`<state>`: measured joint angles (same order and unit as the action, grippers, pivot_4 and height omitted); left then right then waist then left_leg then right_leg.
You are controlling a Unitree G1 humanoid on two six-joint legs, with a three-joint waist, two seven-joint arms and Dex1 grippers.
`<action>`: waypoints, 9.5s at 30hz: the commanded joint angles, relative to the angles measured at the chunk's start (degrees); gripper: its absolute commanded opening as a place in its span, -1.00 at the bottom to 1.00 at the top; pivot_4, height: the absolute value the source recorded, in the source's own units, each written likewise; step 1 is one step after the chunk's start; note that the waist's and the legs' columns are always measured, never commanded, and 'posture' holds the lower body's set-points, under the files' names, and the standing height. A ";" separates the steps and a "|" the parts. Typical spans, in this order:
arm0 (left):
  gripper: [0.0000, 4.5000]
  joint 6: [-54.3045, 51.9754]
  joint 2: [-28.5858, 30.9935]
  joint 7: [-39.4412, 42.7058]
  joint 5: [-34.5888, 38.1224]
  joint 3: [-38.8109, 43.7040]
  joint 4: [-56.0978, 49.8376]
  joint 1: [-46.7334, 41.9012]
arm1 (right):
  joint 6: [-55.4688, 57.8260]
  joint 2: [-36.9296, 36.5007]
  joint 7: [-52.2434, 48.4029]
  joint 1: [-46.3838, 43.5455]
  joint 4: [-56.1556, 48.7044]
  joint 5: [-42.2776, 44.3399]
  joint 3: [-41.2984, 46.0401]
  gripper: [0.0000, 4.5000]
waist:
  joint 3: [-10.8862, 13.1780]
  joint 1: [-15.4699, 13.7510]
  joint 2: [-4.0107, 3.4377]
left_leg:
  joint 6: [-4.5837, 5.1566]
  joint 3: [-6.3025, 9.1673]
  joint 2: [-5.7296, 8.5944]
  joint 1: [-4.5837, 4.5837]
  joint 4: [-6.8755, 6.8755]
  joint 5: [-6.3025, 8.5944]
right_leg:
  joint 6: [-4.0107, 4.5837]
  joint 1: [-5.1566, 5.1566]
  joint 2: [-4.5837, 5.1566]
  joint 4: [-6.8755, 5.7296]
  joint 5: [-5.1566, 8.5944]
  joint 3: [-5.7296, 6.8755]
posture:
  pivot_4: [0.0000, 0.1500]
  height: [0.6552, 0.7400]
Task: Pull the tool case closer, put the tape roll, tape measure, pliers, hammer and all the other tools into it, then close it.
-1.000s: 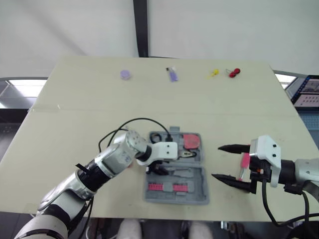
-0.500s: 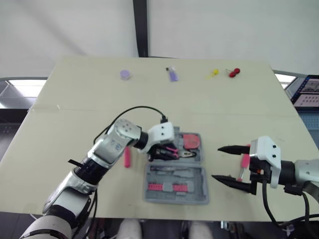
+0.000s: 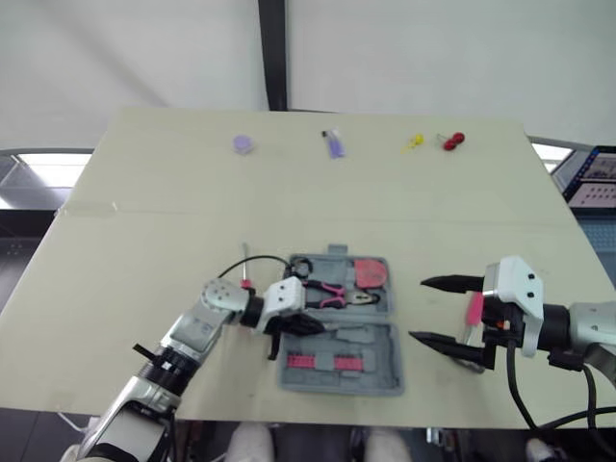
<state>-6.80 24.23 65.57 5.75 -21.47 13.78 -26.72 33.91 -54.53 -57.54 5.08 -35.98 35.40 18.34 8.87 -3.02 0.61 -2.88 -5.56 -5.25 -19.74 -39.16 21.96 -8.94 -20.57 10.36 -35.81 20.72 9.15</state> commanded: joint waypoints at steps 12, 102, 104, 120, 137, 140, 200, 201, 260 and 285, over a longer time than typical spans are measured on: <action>-0.97 1.01 -2.88 -0.86 0.09 1.36 -0.10 -0.52 | 0.39 -1.11 -0.54 0.02 -0.88 1.18 1.45 1.00 | 0.00 0.14 0.00 | 0.00 0.01 0.00 0.00 0.00 0.00 | 0.00 0.00 0.00 -0.01 0.00 0.00 | 1.00 1.00; 0.97 -17.43 17.36 -24.89 14.11 58.64 -13.51 36.90 | -13.02 10.13 10.58 1.04 48.87 -4.70 21.94 1.00 | -0.16 1.88 -0.34 | -0.07 -0.21 0.06 0.49 0.86 -0.04 | -0.01 0.07 -0.01 0.26 0.00 -0.32 | 1.00 1.00; 0.97 -19.61 16.66 -22.25 18.12 55.10 -17.97 33.59 | -7.63 11.60 14.04 0.96 43.69 -1.38 23.10 1.00 | -0.16 1.71 -0.33 | -0.08 -0.21 0.06 0.49 0.86 -0.04 | -0.01 0.06 -0.01 0.25 0.00 -0.33 | 1.00 1.00; 1.00 -14.13 7.41 -6.01 15.77 13.38 -21.39 0.50 | 21.82 32.97 54.46 4.51 0.38 0.21 15.08 -0.25 | -0.27 1.69 -0.55 | -0.13 -0.20 0.12 0.43 0.86 -0.07 | 0.00 -0.06 -0.01 0.12 0.00 -0.34 | 1.00 1.00; 1.00 1.29 -2.04 -2.39 8.36 2.53 -15.61 -0.86 | 31.56 47.19 69.21 2.23 -6.55 -2.21 10.07 -0.25 | -0.31 1.81 -0.63 | -0.12 -0.18 0.14 0.42 0.84 -0.07 | 0.00 -0.05 -0.01 0.13 0.00 -0.36 | 1.00 1.00; 1.00 1.71 -1.95 -2.35 8.30 2.68 -15.76 -0.60 | 32.01 48.84 69.67 2.31 -6.65 -2.37 9.17 -0.25 | -0.32 1.71 -0.63 | -0.12 -0.17 0.14 0.42 0.84 -0.07 | 0.00 -0.05 -0.01 0.14 0.00 -0.36 | 1.00 1.00; 1.00 0.10 8.56 -8.97 14.67 23.27 -26.93 18.65 | 44.23 9.27 31.82 -23.92 -10.53 5.10 -10.54 -0.97 | 0.02 3.07 -0.72 | -0.10 0.27 0.21 0.39 0.92 -0.07 | 0.00 -0.03 -0.05 0.28 0.00 -0.37 | 1.00 1.00; 1.00 0.61 8.78 -9.65 15.64 25.52 -28.09 20.88 | 43.05 8.59 31.22 -26.78 -10.31 4.19 -14.47 -0.97 | 0.03 3.13 -0.70 | -0.10 0.30 0.21 0.35 0.91 -0.07 | 0.00 -0.03 -0.04 0.29 0.00 -0.36 | 1.00 1.00; 1.00 21.31 4.14 -15.07 13.97 32.46 -26.89 51.21 | 53.33 14.32 21.72 -64.81 -1.28 -3.48 -67.02 -0.97 | 0.07 4.70 -0.60 | -0.10 0.41 0.28 0.05 0.88 -0.06 | -0.02 -0.29 0.08 0.22 -0.01 -0.19 | 1.00 1.00; 1.00 23.10 4.51 -15.14 13.51 32.09 -24.24 49.85 | 53.11 15.27 23.25 -61.85 1.11 -7.31 -68.88 -0.97 | 0.07 4.75 -0.61 | -0.10 0.40 0.28 0.05 0.89 -0.06 | -0.02 -0.31 0.08 0.21 -0.01 -0.19 | 1.00 1.00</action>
<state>15.21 28.20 50.33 19.31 10.63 -10.28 22.97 87.48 -39.55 -35.17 -56.71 -33.99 28.89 -50.86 8.94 1.73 0.00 -2.97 -5.16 -4.97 -19.69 -38.27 21.90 -8.97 -20.89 10.44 -35.60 20.71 8.96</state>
